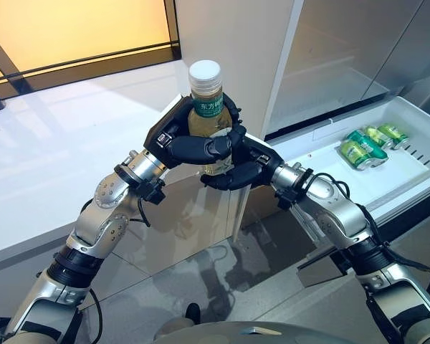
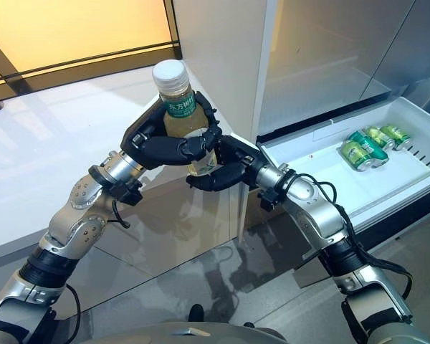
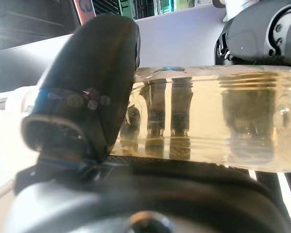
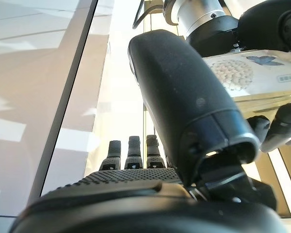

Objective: Put drinks into fridge and close the fridge

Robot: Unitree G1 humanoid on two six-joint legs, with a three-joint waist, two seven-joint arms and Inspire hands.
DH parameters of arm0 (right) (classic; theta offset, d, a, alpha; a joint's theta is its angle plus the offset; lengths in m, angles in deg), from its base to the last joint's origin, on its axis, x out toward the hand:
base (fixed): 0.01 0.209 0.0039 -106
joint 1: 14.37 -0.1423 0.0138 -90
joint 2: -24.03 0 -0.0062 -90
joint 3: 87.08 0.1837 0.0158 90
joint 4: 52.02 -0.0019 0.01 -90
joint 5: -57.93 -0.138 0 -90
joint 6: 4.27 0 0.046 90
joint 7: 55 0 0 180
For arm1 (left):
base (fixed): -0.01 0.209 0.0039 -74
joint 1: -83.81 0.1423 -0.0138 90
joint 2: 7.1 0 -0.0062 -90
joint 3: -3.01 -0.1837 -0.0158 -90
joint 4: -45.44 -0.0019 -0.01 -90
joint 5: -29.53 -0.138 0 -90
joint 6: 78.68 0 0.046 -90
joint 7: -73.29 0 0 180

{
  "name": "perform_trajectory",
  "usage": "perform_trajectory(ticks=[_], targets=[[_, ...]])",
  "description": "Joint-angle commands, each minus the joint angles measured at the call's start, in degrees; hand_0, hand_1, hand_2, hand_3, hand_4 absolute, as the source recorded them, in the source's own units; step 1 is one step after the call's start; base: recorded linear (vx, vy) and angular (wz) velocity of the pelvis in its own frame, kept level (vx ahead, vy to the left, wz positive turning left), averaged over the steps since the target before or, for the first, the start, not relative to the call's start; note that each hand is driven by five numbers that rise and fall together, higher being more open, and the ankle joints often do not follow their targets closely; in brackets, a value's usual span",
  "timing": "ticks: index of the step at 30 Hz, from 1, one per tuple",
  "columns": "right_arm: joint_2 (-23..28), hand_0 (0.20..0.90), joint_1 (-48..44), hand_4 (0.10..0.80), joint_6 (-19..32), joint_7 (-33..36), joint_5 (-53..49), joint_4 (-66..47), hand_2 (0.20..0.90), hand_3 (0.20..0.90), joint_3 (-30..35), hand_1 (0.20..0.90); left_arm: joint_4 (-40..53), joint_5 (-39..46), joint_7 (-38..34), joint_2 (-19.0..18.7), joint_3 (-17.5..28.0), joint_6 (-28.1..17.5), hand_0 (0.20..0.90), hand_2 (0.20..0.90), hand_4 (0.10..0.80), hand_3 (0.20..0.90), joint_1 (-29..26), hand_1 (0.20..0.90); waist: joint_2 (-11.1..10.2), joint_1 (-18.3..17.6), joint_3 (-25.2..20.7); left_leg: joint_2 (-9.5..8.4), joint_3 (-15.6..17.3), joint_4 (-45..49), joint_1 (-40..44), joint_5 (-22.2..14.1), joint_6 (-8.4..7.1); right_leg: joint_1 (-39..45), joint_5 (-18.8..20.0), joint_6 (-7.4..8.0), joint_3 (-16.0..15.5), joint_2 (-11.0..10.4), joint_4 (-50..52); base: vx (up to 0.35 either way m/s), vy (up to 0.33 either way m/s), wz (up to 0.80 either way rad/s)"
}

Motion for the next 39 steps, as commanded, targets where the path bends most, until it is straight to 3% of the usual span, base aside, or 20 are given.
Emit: perform_trajectory(ticks=[1,24,39], targets=[[-2.8,0.900,-9.9,0.800,4.9,1.3,-5.3,-2.3,0.900,0.900,0.1,0.900,3.8,4.0,1.3,2.6,0.1,-5.0,0.300,0.300,0.100,0.200,-12.3,0.300,-0.2,-0.1,-6.5,-2.32,0.6,0.1,2.0,-6.0,1.71,-3.6,3.1,3.90,0.5,-1.5,1.4,0.000,0.000,0.00],[-3.0,0.900,-13.5,0.800,7.2,5.6,-7.3,-6.6,0.900,0.900,0.9,0.900,3.9,2.2,4.2,1.5,-1.3,-0.8,0.300,0.300,0.100,0.200,-12.6,0.300,0.0,-0.1,-6.9,-2.31,0.8,0.3,1.8,-6.1,1.97,-3.7,3.2,3.79,0.8,-1.3,1.3,0.000,0.000,0.00],[-3.4,0.900,-15.2,0.800,8.6,8.9,-7.7,-6.6,0.900,0.900,1.4,0.900,4.2,4.2,5.6,2.7,-2.1,1.8,0.300,0.300,0.100,0.200,-12.6,0.300,0.1,0.0,-7.0,-2.33,0.7,0.3,1.8,-6.1,2.08,-3.7,3.3,3.67,0.8,-1.2,1.2,0.000,0.000,0.00]])
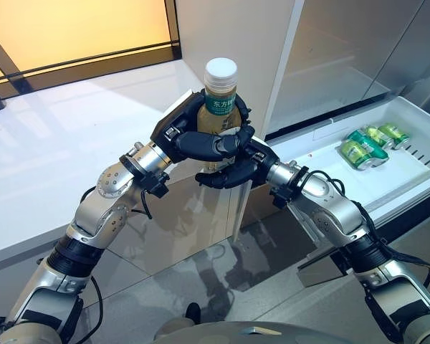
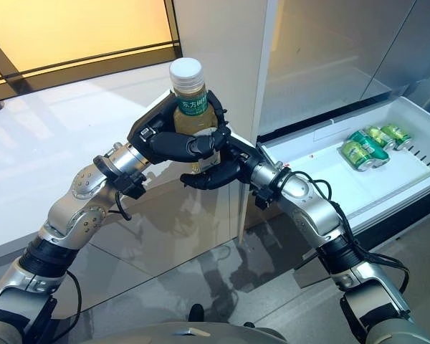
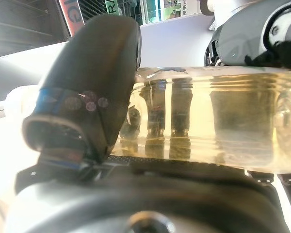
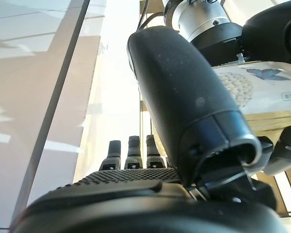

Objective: Put drinks into fridge and close the fridge

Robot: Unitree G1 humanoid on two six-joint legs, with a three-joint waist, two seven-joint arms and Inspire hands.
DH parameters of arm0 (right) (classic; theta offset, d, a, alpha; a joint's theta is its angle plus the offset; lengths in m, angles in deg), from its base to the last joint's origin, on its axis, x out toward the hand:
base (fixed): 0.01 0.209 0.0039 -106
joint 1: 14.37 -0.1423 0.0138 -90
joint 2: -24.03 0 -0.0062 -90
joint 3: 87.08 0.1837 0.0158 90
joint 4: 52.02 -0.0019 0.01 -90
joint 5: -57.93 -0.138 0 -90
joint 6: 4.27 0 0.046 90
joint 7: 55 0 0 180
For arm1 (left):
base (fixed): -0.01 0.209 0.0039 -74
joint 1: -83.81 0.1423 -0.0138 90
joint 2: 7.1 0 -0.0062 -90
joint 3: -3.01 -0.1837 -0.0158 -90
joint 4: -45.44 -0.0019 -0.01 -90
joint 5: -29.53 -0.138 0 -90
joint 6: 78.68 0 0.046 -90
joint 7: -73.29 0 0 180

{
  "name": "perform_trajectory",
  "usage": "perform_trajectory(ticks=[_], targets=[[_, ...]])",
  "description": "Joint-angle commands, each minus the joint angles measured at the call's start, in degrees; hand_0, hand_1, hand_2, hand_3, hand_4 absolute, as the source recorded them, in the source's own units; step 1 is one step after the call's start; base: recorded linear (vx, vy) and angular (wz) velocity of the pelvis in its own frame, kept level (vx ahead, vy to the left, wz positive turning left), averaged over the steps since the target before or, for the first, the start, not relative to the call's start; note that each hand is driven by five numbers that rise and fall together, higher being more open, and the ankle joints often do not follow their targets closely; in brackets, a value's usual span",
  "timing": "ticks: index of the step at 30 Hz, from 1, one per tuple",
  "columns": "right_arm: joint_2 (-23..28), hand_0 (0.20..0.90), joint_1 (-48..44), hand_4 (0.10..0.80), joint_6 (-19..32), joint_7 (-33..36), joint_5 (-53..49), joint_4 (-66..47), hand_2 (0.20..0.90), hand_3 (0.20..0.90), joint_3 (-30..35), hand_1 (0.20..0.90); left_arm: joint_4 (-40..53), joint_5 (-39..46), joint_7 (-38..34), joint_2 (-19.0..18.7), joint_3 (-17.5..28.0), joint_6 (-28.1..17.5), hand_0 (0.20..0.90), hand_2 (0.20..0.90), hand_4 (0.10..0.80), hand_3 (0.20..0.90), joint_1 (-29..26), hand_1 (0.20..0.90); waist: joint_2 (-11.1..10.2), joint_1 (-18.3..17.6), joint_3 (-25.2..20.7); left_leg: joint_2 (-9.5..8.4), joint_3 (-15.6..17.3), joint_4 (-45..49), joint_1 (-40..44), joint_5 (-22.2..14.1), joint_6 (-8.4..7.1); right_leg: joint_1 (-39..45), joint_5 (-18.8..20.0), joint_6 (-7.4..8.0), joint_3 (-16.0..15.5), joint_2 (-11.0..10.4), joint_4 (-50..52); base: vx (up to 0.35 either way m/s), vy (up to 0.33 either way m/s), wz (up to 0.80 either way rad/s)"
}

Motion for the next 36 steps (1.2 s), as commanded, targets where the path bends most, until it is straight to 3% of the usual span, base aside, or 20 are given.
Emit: perform_trajectory(ticks=[1,7,8,9,10,28,29,30,36], targets=[[-3.6,0.900,-13.7,0.800,8.9,5.6,-5.3,-5.3,0.900,0.900,3.4,0.900,4.1,5.0,5.4,3.9,-1.8,-3.1,0.300,0.300,0.100,0.200,-7.9,0.300,0.0,0.0,-7.0,-2.32,0.8,0.3,1.9,-6.1,2.08,-3.6,3.3,3.67,0.8,-1.2,1.2,0.000,0.000,0.00],[-3.4,0.900,-14.7,0.800,9.4,6.3,-5.3,-4.5,0.900,0.900,3.3,0.900,4.2,5.6,5.9,4.0,-2.3,-2.4,0.300,0.300,0.100,0.200,-8.1,0.300,0.0,0.1,-7.2,-2.36,0.7,0.2,1.9,-6.0,2.11,-3.6,3.4,3.65,0.8,-1.2,1.2,0.000,0.000,0.00],[-3.4,0.865,-14.7,0.759,9.5,6.5,-5.2,-4.4,0.865,0.859,3.3,0.865,4.2,5.7,5.9,4.1,-2.3,-2.3,0.300,0.300,0.100,0.200,-8.1,0.300,-0.1,0.1,-7.2,-2.35,0.7,0.2,1.9,-6.0,2.10,-3.6,3.4,3.66,0.8,-1.2,1.2,0.000,0.000,0.00],[-3.4,0.644,-14.9,0.501,9.5,6.6,-5.4,-4.4,0.644,0.601,3.3,0.644,4.3,5.9,6.1,4.2,-2.3,-2.0,0.300,0.300,0.100,0.200,-8.2,0.300,0.0,0.2,-7.2,-2.34,0.7,0.2,2.0,-6.1,2.12,-3.6,3.4,3.62,0.8,-1.2,1.2,0.000,0.000,0.00],[-3.5,0.300,-15.0,0.100,9.5,6.7,-5.2,-4.4,0.300,0.200,3.3,0.300,4.3,6.0,6.2,4.2,-2.3,-1.9,0.300,0.300,0.100,0.200,-8.2,0.300,-0.1,0.2,-7.2,-2.34,0.7,0.2,1.9,-6.1,2.12,-3.6,3.4,3.59,0.8,-1.2,1.2,0.000,0.000,0.00],[-3.1,0.300,-15.4,0.100,9.7,7.1,-5.5,-3.9,0.300,0.200,3.7,0.300,4.1,6.5,6.5,3.8,-1.7,-1.0,0.300,0.300,0.100,0.200,-7.9,0.300,-0.1,0.3,-7.5,-2.33,0.7,0.2,1.7,-5.9,2.18,-3.8,3.5,3.59,0.7,-1.2,1.0,0.000,0.000,0.00],[-3.1,0.300,-15.3,0.100,9.7,7.1,-5.5,-3.9,0.300,0.200,3.8,0.300,4.1,6.3,6.3,3.8,-1.6,-0.9,0.509,0.509,0.344,0.444,-7.9,0.509,-0.1,0.3,-7.5,-2.33,0.7,0.2,1.7,-5.9,2.18,-3.8,3.5,3.59,0.7,-1.2,1.0,0.000,0.000,0.00],[-3.0,0.300,-15.4,0.100,9.6,7.1,-5.5,-4.0,0.300,0.200,4.0,0.300,4.0,6.1,6.2,3.6,-1.6,-0.9,0.900,0.900,0.800,0.900,-8.0,0.900,-0.1,0.3,-7.4,-2.35,0.7,0.2,1.7,-5.9,2.19,-3.8,3.5,3.58,0.7,-1.2,1.0,0.000,0.000,0.00],[-2.6,0.300,-15.6,0.100,9.6,7.6,-6.0,-3.8,0.300,0.200,4.3,0.300,3.6,4.6,4.6,2.7,-1.0,-1.8,0.900,0.900,0.800,0.900,-7.8,0.900,-0.1,0.5,-7.5,-2.39,0.7,0.2,1.7,-5.9,2.17,-3.8,3.5,3.64,0.6,-1.2,1.0,0.000,0.000,0.00]])
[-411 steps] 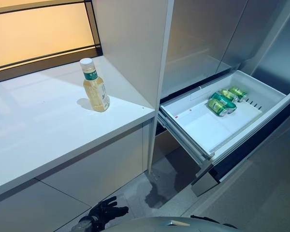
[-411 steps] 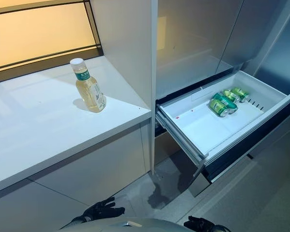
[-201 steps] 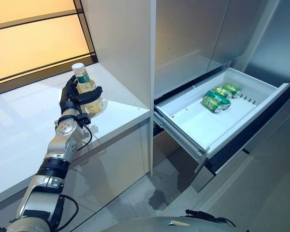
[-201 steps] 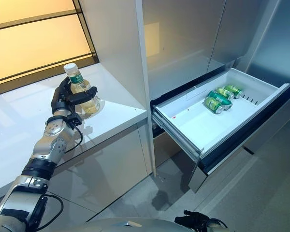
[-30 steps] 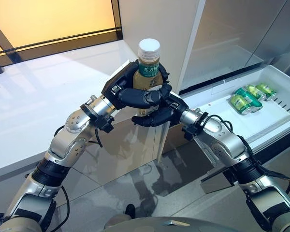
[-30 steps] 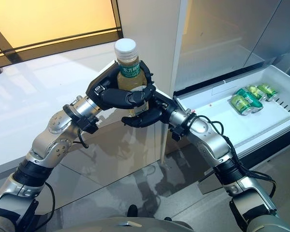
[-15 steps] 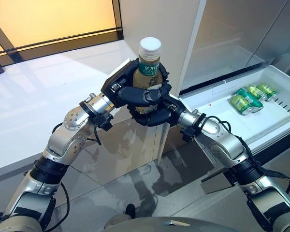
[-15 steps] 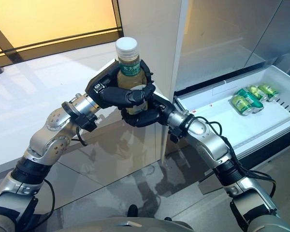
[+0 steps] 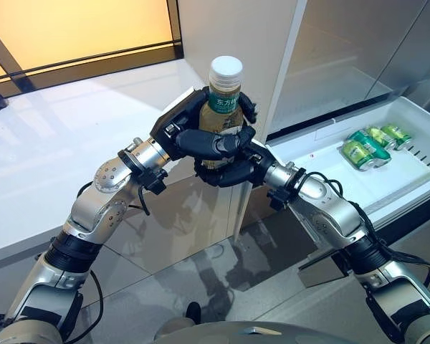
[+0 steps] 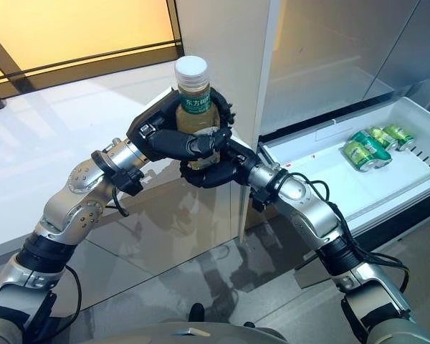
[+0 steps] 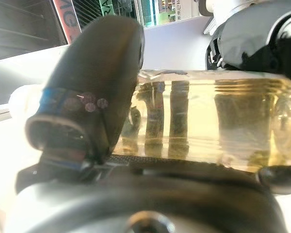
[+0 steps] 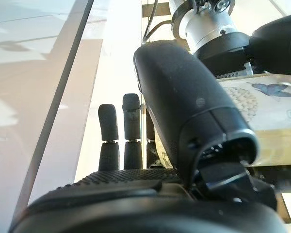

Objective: Put drinks into fridge and close the fridge

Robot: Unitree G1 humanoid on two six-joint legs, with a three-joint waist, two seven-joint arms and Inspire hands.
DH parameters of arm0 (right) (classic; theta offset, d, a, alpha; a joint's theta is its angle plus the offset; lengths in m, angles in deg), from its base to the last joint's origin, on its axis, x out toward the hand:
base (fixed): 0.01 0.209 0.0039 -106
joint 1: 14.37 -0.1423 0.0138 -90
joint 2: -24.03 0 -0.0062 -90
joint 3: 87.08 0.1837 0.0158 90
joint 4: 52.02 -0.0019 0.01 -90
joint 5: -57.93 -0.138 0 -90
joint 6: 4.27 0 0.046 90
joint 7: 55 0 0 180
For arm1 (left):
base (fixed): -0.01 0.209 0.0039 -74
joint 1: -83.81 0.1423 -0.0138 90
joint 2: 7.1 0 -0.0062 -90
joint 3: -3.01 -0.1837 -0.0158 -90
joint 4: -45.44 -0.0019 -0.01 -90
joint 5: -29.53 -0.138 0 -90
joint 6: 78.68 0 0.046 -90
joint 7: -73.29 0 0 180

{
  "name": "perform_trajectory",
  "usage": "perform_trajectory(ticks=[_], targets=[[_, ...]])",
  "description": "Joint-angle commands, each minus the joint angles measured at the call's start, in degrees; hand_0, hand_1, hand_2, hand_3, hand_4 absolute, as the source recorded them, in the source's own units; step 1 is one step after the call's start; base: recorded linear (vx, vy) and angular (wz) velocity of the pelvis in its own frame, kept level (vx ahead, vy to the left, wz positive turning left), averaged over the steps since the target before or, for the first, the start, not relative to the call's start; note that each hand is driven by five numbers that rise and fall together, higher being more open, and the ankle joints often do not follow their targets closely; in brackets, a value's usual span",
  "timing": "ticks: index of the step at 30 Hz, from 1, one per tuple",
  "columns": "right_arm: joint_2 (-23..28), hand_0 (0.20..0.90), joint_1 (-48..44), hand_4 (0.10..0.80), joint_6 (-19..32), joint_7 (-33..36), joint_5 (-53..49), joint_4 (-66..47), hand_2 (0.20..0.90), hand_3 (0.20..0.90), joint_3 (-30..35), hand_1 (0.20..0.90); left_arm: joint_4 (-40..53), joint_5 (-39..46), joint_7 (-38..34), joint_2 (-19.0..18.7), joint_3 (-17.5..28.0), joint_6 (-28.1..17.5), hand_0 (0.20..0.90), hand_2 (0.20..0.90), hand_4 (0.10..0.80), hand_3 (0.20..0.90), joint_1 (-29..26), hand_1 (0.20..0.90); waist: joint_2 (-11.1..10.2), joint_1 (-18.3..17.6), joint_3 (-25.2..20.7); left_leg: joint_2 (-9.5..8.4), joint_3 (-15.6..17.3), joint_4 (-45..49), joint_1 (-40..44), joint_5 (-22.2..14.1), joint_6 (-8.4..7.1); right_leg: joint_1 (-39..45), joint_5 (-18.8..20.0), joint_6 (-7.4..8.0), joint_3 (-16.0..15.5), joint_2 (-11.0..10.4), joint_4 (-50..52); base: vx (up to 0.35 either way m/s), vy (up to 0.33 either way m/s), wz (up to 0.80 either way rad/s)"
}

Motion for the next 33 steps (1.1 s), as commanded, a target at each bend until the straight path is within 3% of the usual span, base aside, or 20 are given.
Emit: perform_trajectory(ticks=[1,13,24,30,33], targets=[[-3.2,0.300,-15.4,0.100,9.6,5.1,-5.8,-2.4,0.300,0.200,6.3,0.300,3.5,4.3,2.0,3.0,-2.2,-4.6,0.900,0.900,0.800,0.900,-6.3,0.900,-0.1,0.4,-7.4,-2.31,1.1,0.2,2.0,-6.0,2.09,-3.7,3.5,3.62,0.9,-1.2,1.0,0.000,0.000,0.00],[-2.7,0.300,-14.9,0.100,10.6,6.4,-5.7,-2.6,0.300,0.200,8.0,0.300,2.3,3.0,0.3,1.2,1.1,-5.9,0.900,0.900,0.800,0.900,-4.1,0.900,-0.2,1.0,-7.4,-2.35,0.6,0.3,1.8,-5.9,2.05,-3.6,3.4,3.59,0.7,-1.2,0.9,0.000,0.000,0.00],[-0.6,0.300,-13.5,0.100,12.0,8.9,-6.2,-4.5,0.300,0.200,11.9,0.300,0.0,-6.9,-4.7,-2.7,7.1,-8.7,0.900,0.900,0.800,0.900,1.3,0.900,-0.3,1.8,-7.3,-2.43,0.2,0.3,1.5,-5.7,2.09,-3.7,3.4,3.52,0.5,-1.1,0.9,0.000,0.000,0.00],[0.9,0.300,-11.7,0.100,11.2,8.2,-7.8,-6.6,0.300,0.200,14.7,0.300,-1.3,-5.4,-6.1,-2.9,12.0,-12.1,0.900,0.900,0.800,0.900,6.4,0.900,-0.4,2.2,-7.3,-2.44,0.1,0.3,1.2,-5.7,2.05,-3.9,3.3,3.54,0.3,-1.1,0.8,-0.023,0.007,0.00],[0.9,0.300,-9.9,0.100,10.6,6.8,-8.2,-8.2,0.300,0.200,15.9,0.300,-0.5,-1.3,-4.5,-1.2,13.8,-10.9,0.900,0.900,0.800,0.900,8.4,0.900,-0.6,2.3,-7.3,-2.43,-0.1,0.2,1.1,-5.6,2.00,-3.9,3.3,3.50,0.2,-1.1,0.8,-0.035,0.014,0.01]])
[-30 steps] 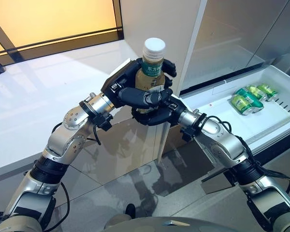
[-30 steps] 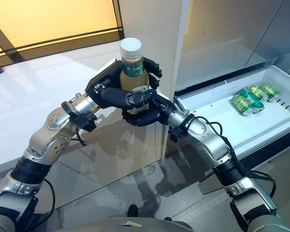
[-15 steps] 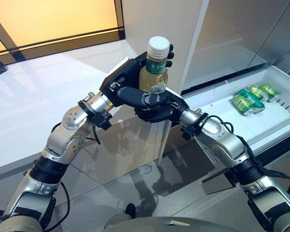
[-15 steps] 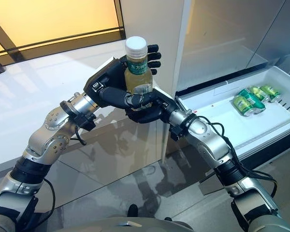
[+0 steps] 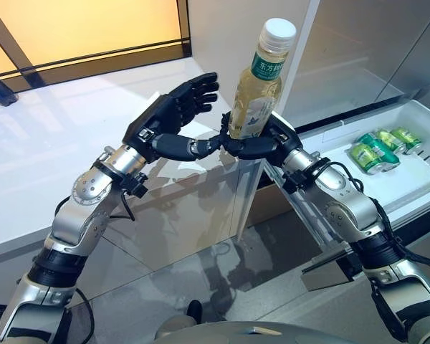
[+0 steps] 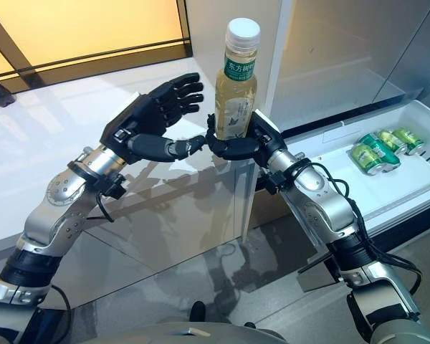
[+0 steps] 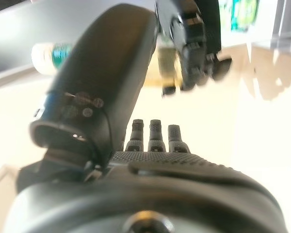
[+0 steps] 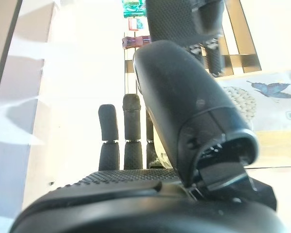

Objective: Put drinks into fridge and close the fridge

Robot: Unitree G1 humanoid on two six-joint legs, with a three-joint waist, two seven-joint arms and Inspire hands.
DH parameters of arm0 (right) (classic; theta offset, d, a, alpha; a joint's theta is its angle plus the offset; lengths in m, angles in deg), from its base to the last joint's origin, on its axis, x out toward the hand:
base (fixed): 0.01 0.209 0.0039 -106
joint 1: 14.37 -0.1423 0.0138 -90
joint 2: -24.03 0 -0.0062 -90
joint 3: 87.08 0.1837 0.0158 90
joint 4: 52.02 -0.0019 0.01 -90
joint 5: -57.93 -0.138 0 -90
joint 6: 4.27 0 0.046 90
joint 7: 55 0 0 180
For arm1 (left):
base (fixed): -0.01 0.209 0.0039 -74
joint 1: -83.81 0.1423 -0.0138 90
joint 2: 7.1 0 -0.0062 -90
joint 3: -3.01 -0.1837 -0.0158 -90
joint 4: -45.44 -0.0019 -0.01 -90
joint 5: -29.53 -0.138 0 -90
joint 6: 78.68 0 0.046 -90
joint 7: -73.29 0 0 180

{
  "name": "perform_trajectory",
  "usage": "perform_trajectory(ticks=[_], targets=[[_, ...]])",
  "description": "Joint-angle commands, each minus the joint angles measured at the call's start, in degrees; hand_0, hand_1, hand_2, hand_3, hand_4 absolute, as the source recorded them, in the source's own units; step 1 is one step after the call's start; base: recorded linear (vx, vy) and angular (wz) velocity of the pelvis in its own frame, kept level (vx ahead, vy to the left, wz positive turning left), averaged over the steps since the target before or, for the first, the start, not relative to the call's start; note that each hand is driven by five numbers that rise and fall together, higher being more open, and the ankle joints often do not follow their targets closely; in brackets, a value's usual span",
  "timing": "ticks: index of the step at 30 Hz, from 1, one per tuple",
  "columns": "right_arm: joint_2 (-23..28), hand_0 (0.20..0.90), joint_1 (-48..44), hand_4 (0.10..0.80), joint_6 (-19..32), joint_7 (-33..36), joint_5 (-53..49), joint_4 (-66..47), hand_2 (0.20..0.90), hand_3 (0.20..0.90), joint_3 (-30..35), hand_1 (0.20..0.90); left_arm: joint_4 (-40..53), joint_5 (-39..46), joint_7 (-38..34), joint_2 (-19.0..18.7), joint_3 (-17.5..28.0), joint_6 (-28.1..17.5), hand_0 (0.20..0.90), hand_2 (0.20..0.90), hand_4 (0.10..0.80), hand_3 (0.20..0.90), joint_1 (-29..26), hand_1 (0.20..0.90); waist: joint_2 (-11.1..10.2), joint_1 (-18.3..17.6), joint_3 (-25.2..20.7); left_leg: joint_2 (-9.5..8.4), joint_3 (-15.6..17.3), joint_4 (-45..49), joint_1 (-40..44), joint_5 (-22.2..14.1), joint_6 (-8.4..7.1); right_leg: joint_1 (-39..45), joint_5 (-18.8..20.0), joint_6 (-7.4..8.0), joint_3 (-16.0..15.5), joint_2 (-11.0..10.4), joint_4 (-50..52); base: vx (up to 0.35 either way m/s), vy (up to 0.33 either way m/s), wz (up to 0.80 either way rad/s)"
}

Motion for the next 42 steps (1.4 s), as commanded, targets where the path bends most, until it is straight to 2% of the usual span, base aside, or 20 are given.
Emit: perform_trajectory(ticks=[1,5,8,10,13,15,19,21,24,27,33,37,42], targets=[[-1.0,0.300,-9.0,0.100,9.5,-2.2,-4.8,-9.1,0.300,0.200,9.3,0.300,0.2,7.3,1.8,1.0,4.6,-6.4,0.900,0.900,0.800,0.900,-1.1,0.900,-0.8,0.4,-7.4,-2.35,0.2,0.2,1.4,-5.7,1.96,-3.7,3.3,3.54,0.5,-1.2,0.8,-0.032,0.011,0.01],[0.0,0.300,-5.7,0.100,8.2,-4.6,-5.7,-12.4,0.300,0.200,11.7,0.300,2.0,17.2,7.7,4.7,5.7,-4.5,0.900,0.900,0.800,0.900,2.8,0.900,-0.9,0.1,-7.3,-2.27,0.4,0.1,1.4,-5.7,1.89,-3.9,3.4,3.60,0.7,-1.1,0.8,-0.022,0.009,0.02],[0.7,0.300,-3.6,0.100,7.3,-6.4,-7.0,-14.1,0.300,0.200,13.2,0.300,3.0,26.9,14.8,7.8,6.4,-2.2,0.900,0.900,0.800,0.900,5.2,0.900,-1.1,-0.3,-7.3,-2.17,0.7,0.1,1.4,-5.9,1.81,-4.0,3.4,3.53,0.9,-1.1,0.8,0.000,0.000,0.00],[1.0,0.300,-2.3,0.100,6.4,-7.5,-7.9,-15.4,0.300,0.200,14.1,0.300,3.4,36.2,21.6,11.1,6.7,2.1,0.900,0.900,0.800,0.900,6.4,0.900,-1.2,-0.7,-7.2,-2.08,1.1,0.1,1.5,-6.0,1.77,-4.2,3.6,3.49,1.2,-1.1,0.8,0.000,0.000,0.00],[1.2,0.300,-1.3,0.100,5.4,-8.2,-8.1,-16.8,0.300,0.200,14.7,0.300,4.0,41.0,27.8,14.5,5.8,8.2,0.900,0.900,0.800,0.900,8.0,0.900,-1.4,-1.2,-7.1,-2.05,1.4,0.1,1.6,-6.2,1.74,-4.3,3.6,3.40,1.6,-1.0,0.9,0.000,0.000,0.00],[2.3,0.300,-0.7,0.100,3.9,-8.5,-9.6,-18.2,0.300,0.200,15.1,0.300,3.1,42.8,33.1,16.7,3.2,11.6,0.900,0.900,0.800,0.900,10.1,0.900,-1.4,-1.7,-6.9,-1.96,1.8,0.1,1.7,-6.3,1.66,-4.4,3.8,3.38,2.0,-1.0,0.8,0.000,0.000,0.00],[3.9,0.300,1.2,0.100,1.1,-11.7,-11.5,-18.7,0.300,0.200,15.9,0.300,-2.0,45.4,37.1,20.1,1.1,17.2,0.900,0.900,0.800,0.900,13.9,0.900,-1.5,-2.1,-6.5,-2.08,2.2,0.1,1.9,-6.6,1.78,-4.5,4.0,3.41,2.5,-1.1,0.8,-0.007,0.006,-0.01],[5.1,0.300,2.7,0.100,-0.4,-14.9,-12.4,-19.2,0.300,0.200,16.6,0.300,-7.2,44.4,42.6,21.5,0.7,21.8,0.900,0.900,0.800,0.900,16.9,0.900,-1.6,-2.2,-6.3,-2.15,2.3,0.1,1.6,-6.6,1.83,-4.8,4.2,3.41,2.6,-1.1,0.8,-0.037,0.018,-0.05],[6.4,0.300,4.5,0.100,-2.0,-17.3,-13.4,-20.4,0.300,0.200,17.1,0.300,-13.3,41.5,48.2,22.7,-0.1,25.3,0.900,0.900,0.800,0.900,20.7,0.900,-1.8,-2.3,-6.0,-2.14,2.7,0.1,1.4,-6.6,1.81,-5.1,4.4,3.56,2.8,-1.3,0.8,-0.035,0.017,-0.04],[8.0,0.300,6.1,0.100,-3.6,-19.8,-15.0,-21.4,0.300,0.200,17.8,0.300,-20.3,38.9,51.9,23.6,-0.2,27.3,0.900,0.900,0.800,0.900,24.1,0.900,-2.1,-2.5,-5.9,-2.14,3.2,0.1,1.1,-6.6,1.84,-5.5,4.5,3.78,3.1,-1.3,0.9,-0.021,0.015,-0.02],[11.9,0.300,9.4,0.100,-5.2,-23.3,-18.1,-23.0,0.300,0.200,20.0,0.300,-34.8,26.6,56.2,24.8,0.2,27.0,0.900,0.900,0.800,0.900,27.3,0.900,-2.7,-3.5,-5.5,-2.10,4.1,0.1,0.7,-6.6,1.94,-6.4,4.7,4.11,4.1,-1.3,1.2,-0.017,0.020,-0.06],[13.3,0.300,12.5,0.100,-4.5,-25.1,-17.6,-24.0,0.300,0.200,22.3,0.300,-41.3,21.9,53.2,25.7,0.2,25.8,0.900,0.900,0.800,0.900,28.2,0.900,-3.0,-4.4,-5.2,-1.98,4.8,0.1,0.9,-7.2,1.96,-6.4,4.6,4.48,5.0,-1.1,1.3,0.002,0.004,-0.07],[14.7,0.300,15.9,0.100,-2.5,-24.7,-17.1,-23.8,0.300,0.200,26.6,0.300,-49.2,18.0,43.8,25.3,0.5,19.5,0.900,0.900,0.800,0.900,27.8,0.900,-3.8,-5.8,-4.8,-1.92,6.0,0.1,0.7,-7.3,2.22,-7.5,4.8,4.77,6.4,-0.7,1.9,-0.018,-0.005,-0.18]])
